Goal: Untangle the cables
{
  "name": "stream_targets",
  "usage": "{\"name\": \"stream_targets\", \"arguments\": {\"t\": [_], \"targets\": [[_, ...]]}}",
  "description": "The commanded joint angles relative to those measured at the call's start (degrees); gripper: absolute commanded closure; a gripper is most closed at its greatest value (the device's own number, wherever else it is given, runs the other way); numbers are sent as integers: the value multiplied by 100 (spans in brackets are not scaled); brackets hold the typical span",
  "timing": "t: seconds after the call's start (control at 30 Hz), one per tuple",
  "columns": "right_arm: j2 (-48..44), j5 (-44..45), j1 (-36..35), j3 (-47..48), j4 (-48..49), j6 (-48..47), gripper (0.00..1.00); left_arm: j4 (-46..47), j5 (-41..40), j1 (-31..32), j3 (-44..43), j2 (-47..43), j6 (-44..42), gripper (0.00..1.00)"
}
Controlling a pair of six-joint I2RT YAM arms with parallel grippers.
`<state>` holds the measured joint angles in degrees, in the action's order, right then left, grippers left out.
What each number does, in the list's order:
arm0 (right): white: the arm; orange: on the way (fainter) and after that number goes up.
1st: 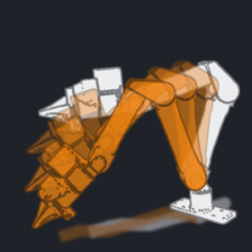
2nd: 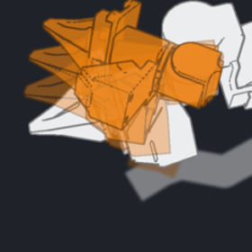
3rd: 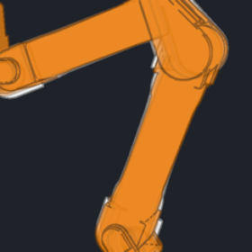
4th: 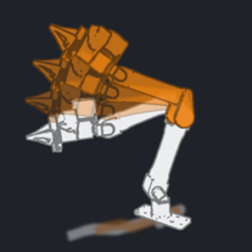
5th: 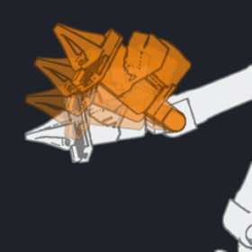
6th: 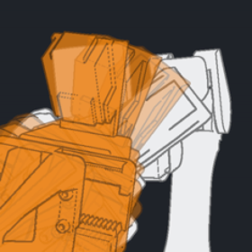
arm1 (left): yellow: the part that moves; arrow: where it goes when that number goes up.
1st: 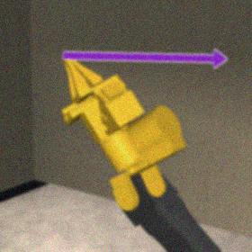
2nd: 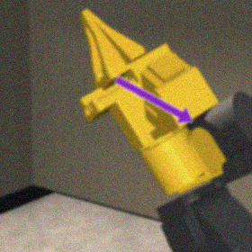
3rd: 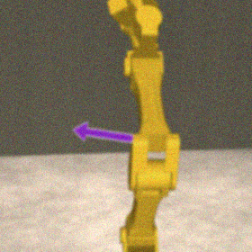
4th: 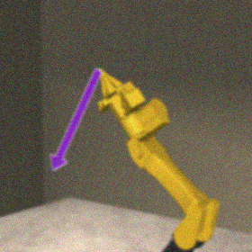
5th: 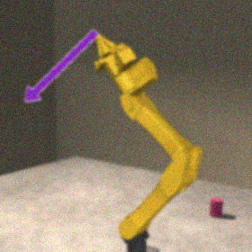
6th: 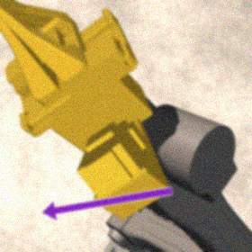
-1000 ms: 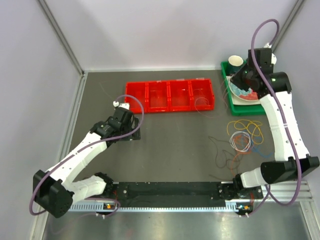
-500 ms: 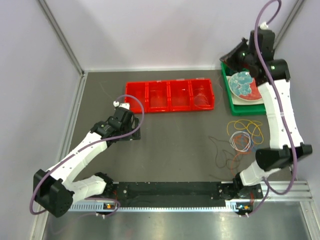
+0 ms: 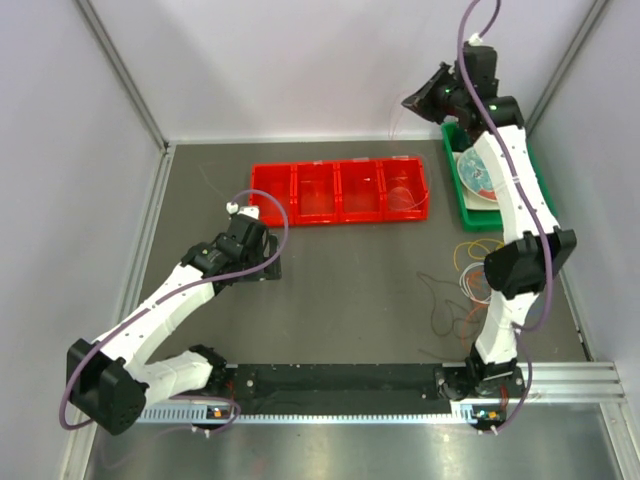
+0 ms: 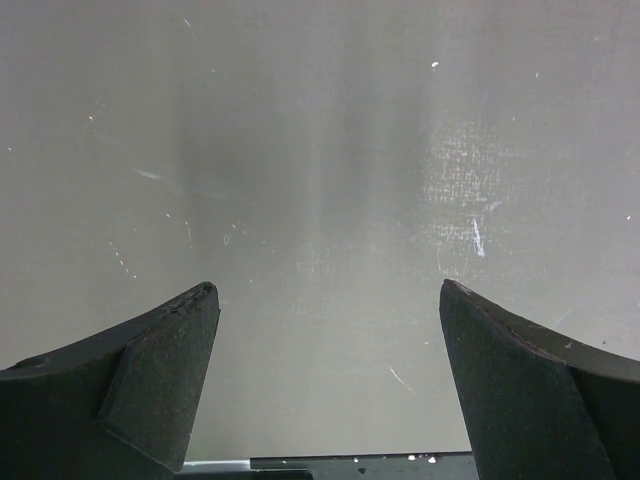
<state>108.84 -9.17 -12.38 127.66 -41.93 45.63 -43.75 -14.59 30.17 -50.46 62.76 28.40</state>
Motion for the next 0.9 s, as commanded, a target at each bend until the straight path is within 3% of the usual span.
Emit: {"name": "stream_targets", "arguments": {"t": [0.0,0.27,0.63,0.87], "targets": [[436,-296,-71,321,484,-45,100,138,-123,24,1,-62,16,5],[753,-437,-71,-205,774,148,100,112,-185,32,1,8,25,5],[86,126,174,-2146,959,-54,100,103,-237,32,-17,-1,51,5],[58,450,342,-2605,774,-475,100,121,-167,32,1,25,34,5]]}}
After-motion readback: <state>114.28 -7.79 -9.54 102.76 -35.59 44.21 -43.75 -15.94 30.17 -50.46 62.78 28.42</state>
